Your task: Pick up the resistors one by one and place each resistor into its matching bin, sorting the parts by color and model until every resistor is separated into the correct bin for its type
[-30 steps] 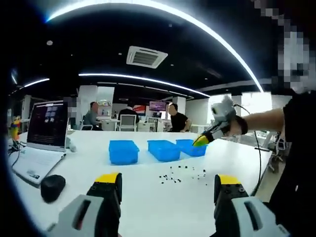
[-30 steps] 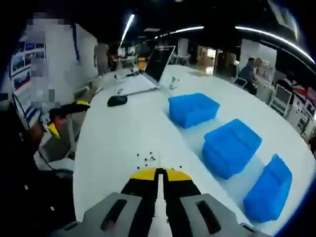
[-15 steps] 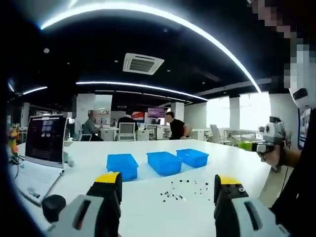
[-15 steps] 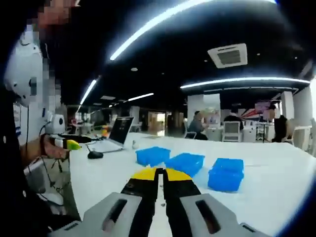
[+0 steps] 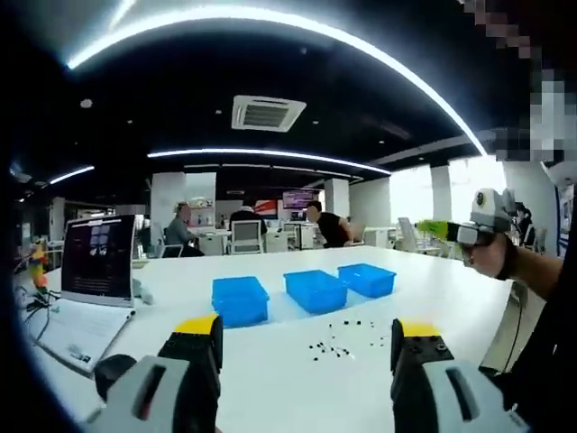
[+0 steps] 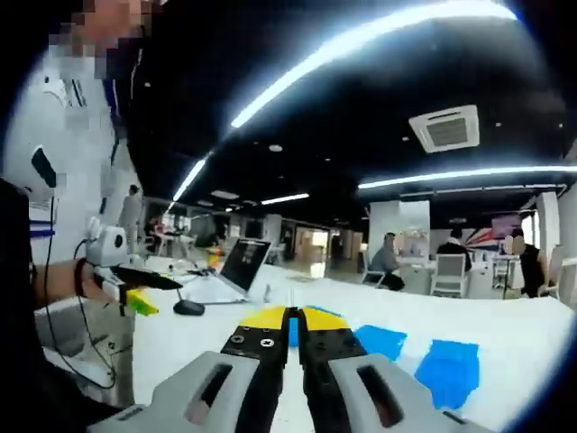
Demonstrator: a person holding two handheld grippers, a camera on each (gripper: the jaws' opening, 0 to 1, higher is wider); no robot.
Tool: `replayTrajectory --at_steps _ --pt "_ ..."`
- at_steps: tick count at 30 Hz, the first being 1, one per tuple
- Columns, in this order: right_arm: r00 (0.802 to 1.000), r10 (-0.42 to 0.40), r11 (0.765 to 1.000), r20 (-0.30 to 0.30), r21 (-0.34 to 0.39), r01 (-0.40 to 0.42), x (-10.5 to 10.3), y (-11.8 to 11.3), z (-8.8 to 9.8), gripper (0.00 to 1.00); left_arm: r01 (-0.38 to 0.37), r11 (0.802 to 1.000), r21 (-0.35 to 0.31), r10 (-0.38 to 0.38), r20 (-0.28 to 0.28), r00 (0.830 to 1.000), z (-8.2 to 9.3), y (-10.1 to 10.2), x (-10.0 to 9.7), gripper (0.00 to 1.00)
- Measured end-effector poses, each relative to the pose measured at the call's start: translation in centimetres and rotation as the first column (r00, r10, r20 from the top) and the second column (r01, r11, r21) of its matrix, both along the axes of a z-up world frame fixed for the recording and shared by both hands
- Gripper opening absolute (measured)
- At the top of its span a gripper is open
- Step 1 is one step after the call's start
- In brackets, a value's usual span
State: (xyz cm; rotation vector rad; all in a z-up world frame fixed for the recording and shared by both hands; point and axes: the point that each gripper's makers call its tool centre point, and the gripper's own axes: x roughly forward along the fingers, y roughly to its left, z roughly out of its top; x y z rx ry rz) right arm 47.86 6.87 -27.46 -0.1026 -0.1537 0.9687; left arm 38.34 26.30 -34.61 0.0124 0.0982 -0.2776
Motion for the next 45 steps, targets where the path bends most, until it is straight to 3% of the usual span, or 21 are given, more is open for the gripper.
replayTrajectory --at_steps 3,6,12,20,24,29,31,33,34,38,41,44,45 --pt "1.0 0.02 1.0 0.0 -0.02 -0.02 2.4 2.7 0.3 0.07 -0.026 1.0 -0.003 0.026 -0.004 1.0 -0.2 0.7 -0.1 0.77" --pt "1.0 0.027 0.994 -0.002 -0.108 -0.027 6.8 6.6 -0.7 0.07 -0.049 0.999 -0.009 0.049 0.0 0.999 0.1 1.4 -0.5 0.77" --pt "0.997 0.051 0.986 -0.058 -0.154 -0.06 12.6 13.1 -1.7 0.07 -0.067 0.998 -0.003 0.067 0.006 0.998 0.3 2.1 -1.0 0.77" --pt "0.998 0.046 0.984 -0.053 -0.167 -0.054 17.5 19.7 -2.0 0.07 -0.094 0.996 -0.001 0.094 -0.007 0.996 0.1 3.1 -1.7 0.77" --pt "0.998 0.036 0.976 -0.051 -0.212 -0.046 19.5 22.3 -2.7 0.07 -0.106 0.994 -0.002 0.106 -0.009 0.994 0.1 3.6 -2.0 0.77" --pt "0.998 0.004 0.971 -0.066 -0.238 -0.02 21.5 23.3 -3.3 0.08 -0.106 0.994 -0.003 0.106 -0.006 0.994 0.3 3.5 -2.2 0.77" --pt "0.998 -0.017 0.971 -0.062 -0.239 0.001 22.0 23.1 -3.3 0.2 -0.107 0.994 -0.004 0.107 -0.006 0.994 0.3 3.4 -2.3 0.77" --pt "0.997 -0.031 0.973 -0.064 -0.228 0.016 22.2 22.7 -3.2 0.39 -0.107 0.994 -0.005 0.107 -0.006 0.994 0.3 3.4 -2.4 0.77" --pt "0.997 -0.032 0.974 -0.066 -0.226 0.017 22.2 22.5 -3.1 0.41 -0.107 0.994 -0.005 0.107 -0.005 0.994 0.3 3.3 -2.4 0.77" --pt "0.998 -0.033 0.974 -0.054 -0.224 0.02 21.0 20.6 -2.9 0.43 -0.103 0.995 -0.007 0.103 -0.004 0.995 0.3 3.2 -2.4 0.77" --pt "0.997 -0.017 0.98 -0.073 -0.197 0.002 18.8 18.2 -3.0 0.43 -0.083 0.996 -0.013 0.083 -0.002 0.997 0.2 2.4 -2.0 0.77" --pt "1.0 0.021 0.973 0.02 -0.232 -0.016 16.0 15.2 -3.3 0.43 -0.049 0.999 -0.013 0.049 -0.001 0.999 0.0 1.4 -1.5 0.77" --pt "1.0 0.013 0.972 0.018 -0.235 -0.009 16.3 14.3 -3.6 0.43 -0.026 1.0 -0.011 0.026 0.001 1.0 -0.1 0.8 -1.4 0.77"
